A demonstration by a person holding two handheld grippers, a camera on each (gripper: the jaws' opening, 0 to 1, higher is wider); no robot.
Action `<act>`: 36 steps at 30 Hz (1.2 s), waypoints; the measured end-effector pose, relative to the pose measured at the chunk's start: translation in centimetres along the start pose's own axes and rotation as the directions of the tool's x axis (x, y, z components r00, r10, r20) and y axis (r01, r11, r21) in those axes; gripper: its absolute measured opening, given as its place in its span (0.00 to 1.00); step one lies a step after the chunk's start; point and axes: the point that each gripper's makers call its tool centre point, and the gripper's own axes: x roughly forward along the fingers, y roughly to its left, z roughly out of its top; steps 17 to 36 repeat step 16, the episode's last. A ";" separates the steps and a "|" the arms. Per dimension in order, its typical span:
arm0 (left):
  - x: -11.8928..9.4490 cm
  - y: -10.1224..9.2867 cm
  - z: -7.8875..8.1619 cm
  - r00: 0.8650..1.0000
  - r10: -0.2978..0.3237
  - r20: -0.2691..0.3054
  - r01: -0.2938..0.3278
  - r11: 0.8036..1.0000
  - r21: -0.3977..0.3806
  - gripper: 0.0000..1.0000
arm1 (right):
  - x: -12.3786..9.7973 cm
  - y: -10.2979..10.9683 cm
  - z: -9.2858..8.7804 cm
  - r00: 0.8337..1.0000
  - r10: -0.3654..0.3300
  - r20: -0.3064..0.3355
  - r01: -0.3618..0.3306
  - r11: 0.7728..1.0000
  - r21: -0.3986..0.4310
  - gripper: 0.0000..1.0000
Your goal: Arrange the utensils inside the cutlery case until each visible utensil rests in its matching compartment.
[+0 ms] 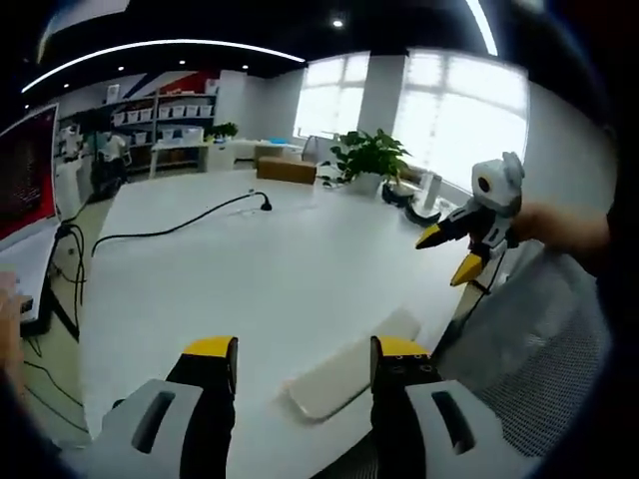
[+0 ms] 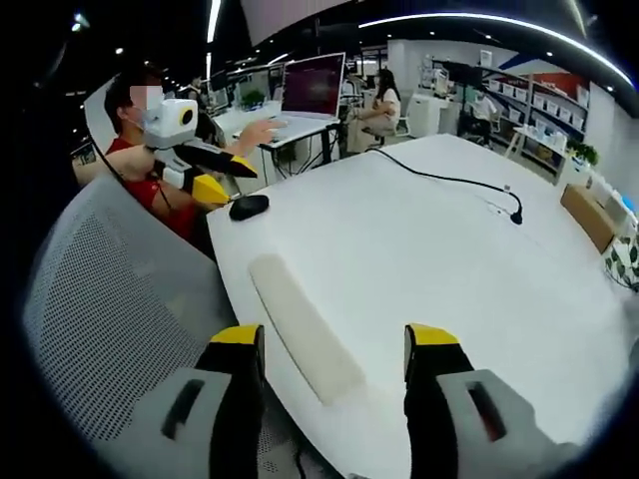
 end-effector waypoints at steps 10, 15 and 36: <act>-0.7 -0.4 0.2 1.000 -0.004 0.012 0.004 1.000 -0.007 0.55 | -0.1 0.5 0.3 1.000 0.007 0.014 -0.007 1.000 0.002 0.54; -0.8 0.2 -0.1 1.000 0.011 0.000 -0.011 1.000 -0.001 0.55 | 0.0 0.5 0.0 1.000 0.016 0.003 -0.016 1.000 -0.007 0.53; -0.9 0.3 0.1 1.000 0.015 0.005 -0.015 1.000 -0.003 0.55 | 0.1 0.5 0.0 1.000 0.016 0.002 -0.016 1.000 -0.008 0.53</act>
